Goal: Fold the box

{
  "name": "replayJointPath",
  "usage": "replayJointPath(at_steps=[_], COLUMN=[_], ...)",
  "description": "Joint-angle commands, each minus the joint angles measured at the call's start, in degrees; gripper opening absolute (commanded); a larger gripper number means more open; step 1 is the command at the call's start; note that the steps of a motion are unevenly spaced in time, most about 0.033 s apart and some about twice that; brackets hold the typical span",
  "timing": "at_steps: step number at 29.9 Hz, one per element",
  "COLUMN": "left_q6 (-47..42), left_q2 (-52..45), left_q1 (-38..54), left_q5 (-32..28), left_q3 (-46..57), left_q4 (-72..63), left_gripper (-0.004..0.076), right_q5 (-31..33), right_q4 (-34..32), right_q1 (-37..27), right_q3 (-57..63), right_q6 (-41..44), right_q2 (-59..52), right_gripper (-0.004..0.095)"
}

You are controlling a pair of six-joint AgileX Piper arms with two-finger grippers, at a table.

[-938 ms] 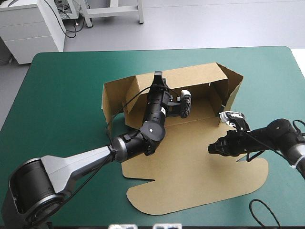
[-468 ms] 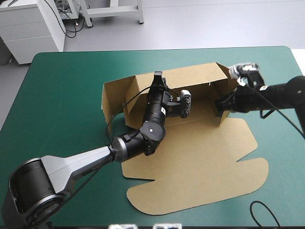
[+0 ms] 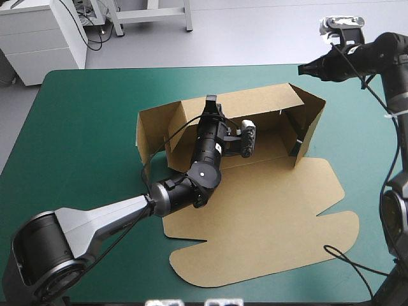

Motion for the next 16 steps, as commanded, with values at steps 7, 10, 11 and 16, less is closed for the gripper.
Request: replayJointPath(at_steps=[7,10,11,16], left_q6=[-0.7,-0.7,-0.7,-0.7], left_q2=[-2.9,-2.9,-2.9,-2.9], left_q1=[-0.1,-0.1,-0.1,-0.1], left_q5=[2.4,2.4,2.4,2.4], left_q3=[-1.9,-1.9,-1.9,-1.9], left_q4=[7.2,7.2,7.2,7.1], left_gripper=[-0.0007,-0.0007,-0.0007,-0.0007], right_q5=[3.1,6.0,6.9,9.4], right_q4=[-6.5,-6.7,-6.6,-5.9], right_q1=[-0.3,-0.3,-0.3,-0.3], right_q3=[-5.0,-5.0,-5.0,-3.9], right_q6=[4.1,3.1,2.8,2.1], right_q2=[7.3,7.9,7.9,7.4], right_gripper=[-0.0014,-0.0014,-0.0014,-0.0014])
